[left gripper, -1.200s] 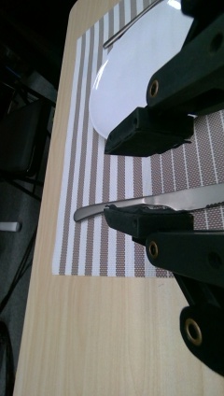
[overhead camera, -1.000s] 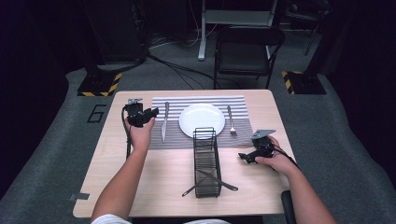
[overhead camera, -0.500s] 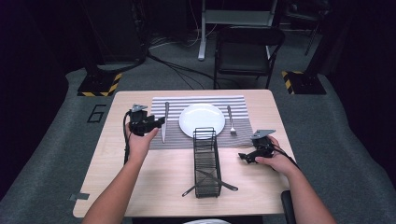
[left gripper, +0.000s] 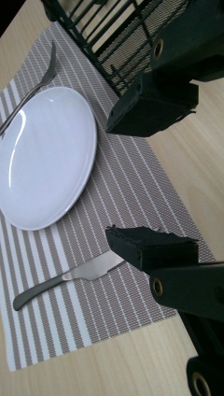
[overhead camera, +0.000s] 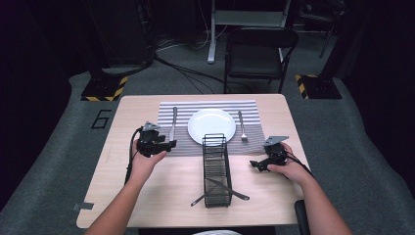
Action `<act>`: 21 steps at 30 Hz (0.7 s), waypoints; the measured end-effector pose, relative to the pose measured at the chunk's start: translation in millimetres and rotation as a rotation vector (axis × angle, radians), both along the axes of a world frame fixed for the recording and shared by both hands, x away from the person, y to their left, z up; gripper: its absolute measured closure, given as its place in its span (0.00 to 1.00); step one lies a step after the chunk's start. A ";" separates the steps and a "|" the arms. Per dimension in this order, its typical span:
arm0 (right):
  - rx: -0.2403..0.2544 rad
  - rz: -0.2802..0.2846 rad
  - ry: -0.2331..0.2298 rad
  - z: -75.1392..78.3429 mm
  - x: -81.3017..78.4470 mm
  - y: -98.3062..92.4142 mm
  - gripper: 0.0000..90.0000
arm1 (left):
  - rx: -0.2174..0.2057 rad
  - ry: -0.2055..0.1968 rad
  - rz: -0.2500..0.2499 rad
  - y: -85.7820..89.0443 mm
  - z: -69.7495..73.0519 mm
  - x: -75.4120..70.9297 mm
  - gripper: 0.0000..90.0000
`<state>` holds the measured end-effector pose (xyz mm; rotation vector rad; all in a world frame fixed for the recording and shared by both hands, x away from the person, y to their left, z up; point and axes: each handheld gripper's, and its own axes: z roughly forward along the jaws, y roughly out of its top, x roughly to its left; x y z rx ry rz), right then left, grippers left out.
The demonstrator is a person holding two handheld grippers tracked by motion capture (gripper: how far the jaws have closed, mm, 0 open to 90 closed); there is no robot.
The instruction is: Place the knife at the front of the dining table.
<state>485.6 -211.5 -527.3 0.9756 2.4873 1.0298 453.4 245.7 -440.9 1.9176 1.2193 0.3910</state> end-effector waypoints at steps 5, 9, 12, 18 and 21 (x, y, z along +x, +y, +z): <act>-0.001 -0.001 0.000 0.0 -0.1 0.0 0.00 | 0.003 0.002 0.016 12.9 -12.6 -5.9 0.48; -0.002 0.001 0.000 0.0 -0.1 -0.1 0.00 | -0.001 0.015 0.046 23.8 -27.1 -11.5 0.48; -0.002 0.001 -0.001 0.0 0.0 -0.2 0.00 | -0.020 0.023 0.055 30.9 -36.6 -15.1 0.48; -0.002 -0.004 0.000 0.1 -0.4 0.1 0.00 | -0.041 0.031 0.064 37.0 -48.0 -18.5 0.48; -0.002 -0.004 0.000 0.1 -0.4 0.1 0.00 | -0.068 0.026 0.080 40.8 -50.9 -19.9 0.48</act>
